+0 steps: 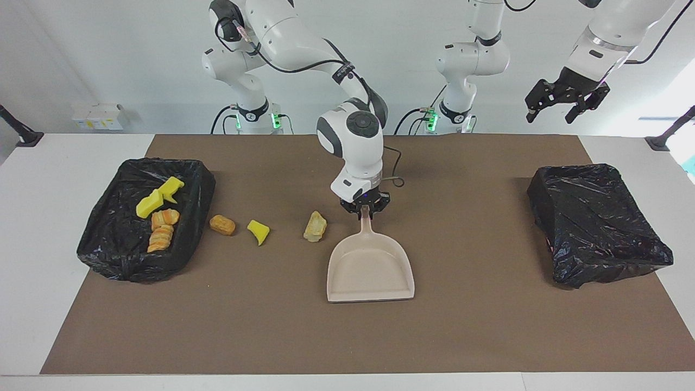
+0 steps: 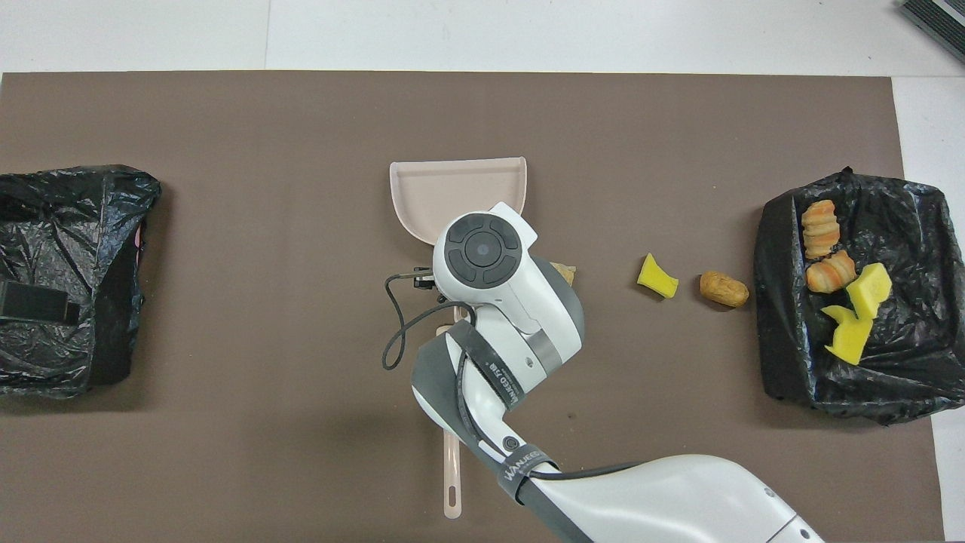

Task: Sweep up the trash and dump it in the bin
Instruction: 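Bring the empty dustpan back to the table center with the right gripper, then set down the dustpan and release it with the right gripper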

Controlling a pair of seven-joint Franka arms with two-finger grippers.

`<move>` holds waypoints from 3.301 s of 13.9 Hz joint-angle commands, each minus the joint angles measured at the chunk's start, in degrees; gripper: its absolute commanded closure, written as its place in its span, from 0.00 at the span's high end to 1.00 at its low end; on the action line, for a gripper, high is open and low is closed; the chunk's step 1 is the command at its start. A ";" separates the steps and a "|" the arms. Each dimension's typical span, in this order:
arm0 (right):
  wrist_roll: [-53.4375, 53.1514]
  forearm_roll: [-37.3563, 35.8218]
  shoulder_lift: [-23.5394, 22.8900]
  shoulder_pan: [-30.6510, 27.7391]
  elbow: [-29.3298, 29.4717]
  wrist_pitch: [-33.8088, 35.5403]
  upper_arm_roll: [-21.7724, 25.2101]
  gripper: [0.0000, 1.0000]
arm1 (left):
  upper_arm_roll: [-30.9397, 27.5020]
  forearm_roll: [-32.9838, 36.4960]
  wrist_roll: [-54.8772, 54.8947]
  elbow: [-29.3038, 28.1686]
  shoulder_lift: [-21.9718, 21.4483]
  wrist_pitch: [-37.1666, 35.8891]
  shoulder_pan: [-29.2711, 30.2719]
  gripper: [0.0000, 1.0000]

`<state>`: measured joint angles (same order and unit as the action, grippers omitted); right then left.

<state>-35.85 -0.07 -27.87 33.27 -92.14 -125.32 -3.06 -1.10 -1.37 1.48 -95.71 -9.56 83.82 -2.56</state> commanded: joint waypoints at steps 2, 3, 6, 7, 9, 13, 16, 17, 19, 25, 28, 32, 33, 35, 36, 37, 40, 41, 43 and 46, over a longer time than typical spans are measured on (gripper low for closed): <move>-0.28 0.07 0.97 0.04 0.56 0.43 0.16 1.00 | 0.13 0.93 -0.60 0.96 0.34 -0.85 0.27 1.00; 0.07 0.07 1.23 -0.05 0.74 0.52 0.16 1.00 | 0.13 0.93 -0.60 0.96 0.34 -0.85 0.27 1.00; -0.01 0.16 6.23 0.21 -1.80 4.28 0.16 1.00 | 0.13 0.93 -0.60 0.96 0.34 -0.85 0.18 1.00; -0.10 0.16 8.16 0.39 -2.77 6.65 0.07 1.00 | 0.13 0.93 -0.60 0.96 0.34 -0.85 0.27 1.00; -1.06 1.03 12.03 2.22 -6.36 8.60 0.07 1.00 | 0.13 0.93 -0.60 0.96 0.34 -0.85 0.27 1.00; -4.92 1.21 18.54 5.48 -16.82 7.03 0.07 1.00 | 0.13 0.93 -0.60 0.96 0.34 -0.85 0.18 1.00; -7.73 1.39 23.37 7.85 -26.29 1.51 -0.10 1.00 | 0.13 0.93 -0.60 0.96 0.34 -0.85 0.27 1.00; -8.53 1.39 24.78 8.29 -29.20 0.27 -0.10 1.00 | 0.13 0.93 -0.60 1.05 0.34 -0.85 0.19 1.00; -8.88 2.08 24.62 10.74 -31.94 -0.36 -0.19 1.00 | 0.13 0.93 -0.60 0.96 0.34 -0.85 0.27 1.00; -9.15 9.64 23.65 14.18 -34.59 -3.35 -0.19 0.85 | 0.13 0.93 -0.60 0.96 0.34 -0.85 0.27 1.00; -9.06 10.44 23.56 15.06 -34.68 -3.26 -0.19 0.66 | 0.13 0.93 -0.60 0.96 0.34 -0.85 0.27 1.00; -8.27 10.96 23.56 15.15 -34.59 -2.91 -0.19 0.43 | 0.13 0.93 -0.60 0.96 0.34 -0.85 0.27 1.00; -8.19 10.97 23.56 15.24 -34.59 -2.82 -0.19 0.32 | 0.13 0.93 -0.60 0.96 0.34 -0.85 0.27 1.00; -8.27 10.97 23.30 15.24 -34.07 -1.95 -0.19 0.00 | 0.13 0.93 -0.60 0.96 0.34 -0.85 0.27 1.00; -8.71 10.97 23.21 15.24 -33.63 -0.99 -0.19 0.00 | 0.13 0.93 -0.60 0.96 0.34 -0.85 0.27 1.00; -8.80 10.97 23.21 15.24 -32.93 0.16 -0.19 0.00 | 0.13 0.93 -0.60 0.96 0.34 -0.85 0.27 1.00; -8.80 10.97 23.82 14.54 -30.47 5.59 -0.19 0.00 | 0.13 0.93 -0.60 0.96 0.34 -0.85 0.19 1.00; -8.89 11.05 24.43 14.10 -29.85 7.36 -0.10 0.00 | 0.13 0.93 -0.60 0.96 0.34 -0.85 0.27 1.00; -8.63 10.97 26.45 12.70 -29.50 10.26 -0.02 0.00 | 0.13 0.93 -0.60 0.96 0.34 -0.85 0.18 1.00; -7.75 10.97 30.40 10.16 -29.41 15.00 0.34 0.00 | 0.13 0.93 -0.60 0.96 0.34 -0.85 0.27 1.00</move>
<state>-43.70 9.95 -1.05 45.53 -121.15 -113.31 -2.58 -1.16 -1.37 1.47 -95.71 -9.56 83.82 -2.55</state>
